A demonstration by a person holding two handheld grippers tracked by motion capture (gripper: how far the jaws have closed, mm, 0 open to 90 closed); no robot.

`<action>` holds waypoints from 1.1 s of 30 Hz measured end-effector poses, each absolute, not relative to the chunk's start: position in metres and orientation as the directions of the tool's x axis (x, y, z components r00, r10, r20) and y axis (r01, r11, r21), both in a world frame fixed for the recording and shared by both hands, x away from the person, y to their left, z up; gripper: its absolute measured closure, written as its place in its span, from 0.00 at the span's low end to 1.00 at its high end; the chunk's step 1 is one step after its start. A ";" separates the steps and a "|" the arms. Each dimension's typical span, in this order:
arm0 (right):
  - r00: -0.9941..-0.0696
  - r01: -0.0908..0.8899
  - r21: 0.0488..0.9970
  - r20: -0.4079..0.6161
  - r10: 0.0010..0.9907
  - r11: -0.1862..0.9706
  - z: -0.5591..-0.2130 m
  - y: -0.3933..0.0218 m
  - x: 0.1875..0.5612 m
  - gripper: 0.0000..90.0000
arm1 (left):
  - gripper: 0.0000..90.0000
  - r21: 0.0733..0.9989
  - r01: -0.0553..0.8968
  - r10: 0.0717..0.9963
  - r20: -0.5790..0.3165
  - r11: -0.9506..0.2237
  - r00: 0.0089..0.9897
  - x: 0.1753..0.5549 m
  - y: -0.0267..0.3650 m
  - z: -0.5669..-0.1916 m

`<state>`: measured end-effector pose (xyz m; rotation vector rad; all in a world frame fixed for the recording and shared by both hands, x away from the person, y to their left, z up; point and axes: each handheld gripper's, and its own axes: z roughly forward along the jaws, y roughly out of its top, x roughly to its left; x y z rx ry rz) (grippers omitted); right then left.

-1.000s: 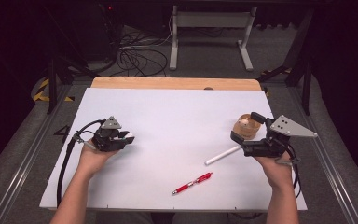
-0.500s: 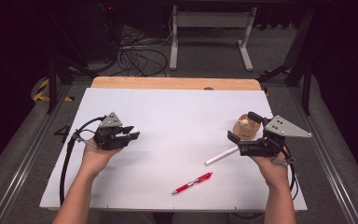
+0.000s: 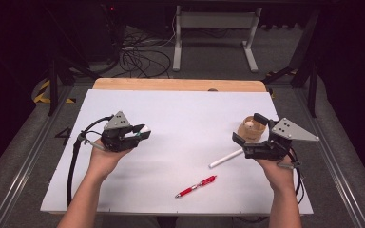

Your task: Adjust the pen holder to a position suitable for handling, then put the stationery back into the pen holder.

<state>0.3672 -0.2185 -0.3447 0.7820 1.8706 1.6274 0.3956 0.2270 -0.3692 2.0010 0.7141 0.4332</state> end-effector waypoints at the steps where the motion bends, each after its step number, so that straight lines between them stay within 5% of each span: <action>1: -0.689 0.079 0.992 -0.020 0.724 0.103 -0.345 -0.218 0.367 0.01 | 0.72 0.871 0.301 0.636 0.017 -0.389 0.772 0.395 0.225 -0.367; 18: -0.715 0.075 0.993 -0.012 0.699 0.095 -0.349 -0.209 0.368 0.07 | 0.72 0.925 0.221 0.585 0.002 -0.309 0.811 0.387 0.195 -0.350; 33: -0.723 0.104 0.991 0.020 0.690 0.080 -0.356 -0.197 0.371 0.22 | 0.72 0.949 0.171 0.541 -0.001 -0.264 0.841 0.383 0.167 -0.344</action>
